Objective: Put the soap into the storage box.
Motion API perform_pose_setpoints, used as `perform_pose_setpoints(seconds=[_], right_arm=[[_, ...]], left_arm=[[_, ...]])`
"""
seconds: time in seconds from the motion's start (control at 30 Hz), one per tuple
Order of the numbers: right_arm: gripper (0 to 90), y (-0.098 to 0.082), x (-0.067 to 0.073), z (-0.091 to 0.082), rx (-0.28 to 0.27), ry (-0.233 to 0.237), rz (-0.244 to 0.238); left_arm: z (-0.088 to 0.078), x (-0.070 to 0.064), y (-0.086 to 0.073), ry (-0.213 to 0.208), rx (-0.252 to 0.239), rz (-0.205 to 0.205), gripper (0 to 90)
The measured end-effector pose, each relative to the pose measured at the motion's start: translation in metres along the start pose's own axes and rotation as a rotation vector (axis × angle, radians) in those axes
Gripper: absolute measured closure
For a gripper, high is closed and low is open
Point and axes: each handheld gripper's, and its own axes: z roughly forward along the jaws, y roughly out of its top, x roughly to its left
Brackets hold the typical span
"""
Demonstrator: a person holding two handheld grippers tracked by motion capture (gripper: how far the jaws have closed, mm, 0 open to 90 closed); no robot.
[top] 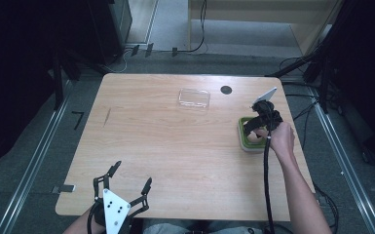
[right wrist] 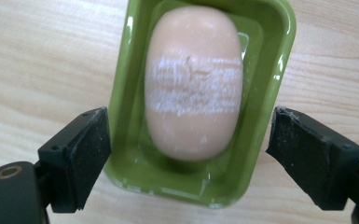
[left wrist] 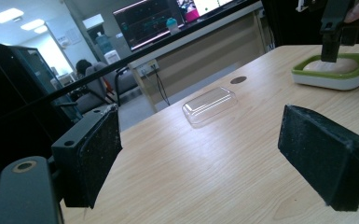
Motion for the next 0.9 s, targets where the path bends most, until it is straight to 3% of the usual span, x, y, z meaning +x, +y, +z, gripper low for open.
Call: perform_pose_setpoints(seconds=[0.6, 0.9], right_arm=[[9.4, -0.041, 0.024, -0.029, -0.001, 0.0, -0.161], [8.8, -0.066, 0.035, -0.042, -0.014, 0.0, -0.218]], left_arm=[[0.0, 0.0, 0.0, 0.0, 0.0, 0.002, 13.8], [0.0, 0.0, 0.0, -0.001, 0.003, 0.004, 13.8]])
